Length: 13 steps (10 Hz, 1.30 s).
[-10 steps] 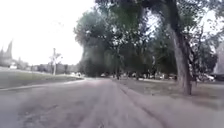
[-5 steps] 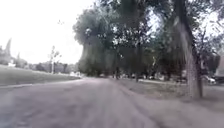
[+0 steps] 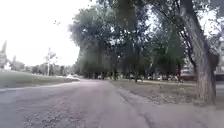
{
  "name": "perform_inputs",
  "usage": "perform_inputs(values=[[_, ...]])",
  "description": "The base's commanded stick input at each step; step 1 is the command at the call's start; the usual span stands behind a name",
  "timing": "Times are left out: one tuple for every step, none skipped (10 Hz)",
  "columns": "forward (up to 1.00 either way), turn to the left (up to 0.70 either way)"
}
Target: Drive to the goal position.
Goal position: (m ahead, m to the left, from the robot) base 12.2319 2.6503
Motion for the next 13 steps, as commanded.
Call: perform_inputs(values=[[0.86, 0.04], [0.95, 0.26], [1.0, 0.4], [1.0, 0.17], [1.0, 0.0], [1.0, 0.0], [1.0, 0.0], [1.0, 0.01], [1.0, 0.21], [1.0, 0.23], [1.0, 0.0], [1.0, 0.0], [1.0, 0.0]])
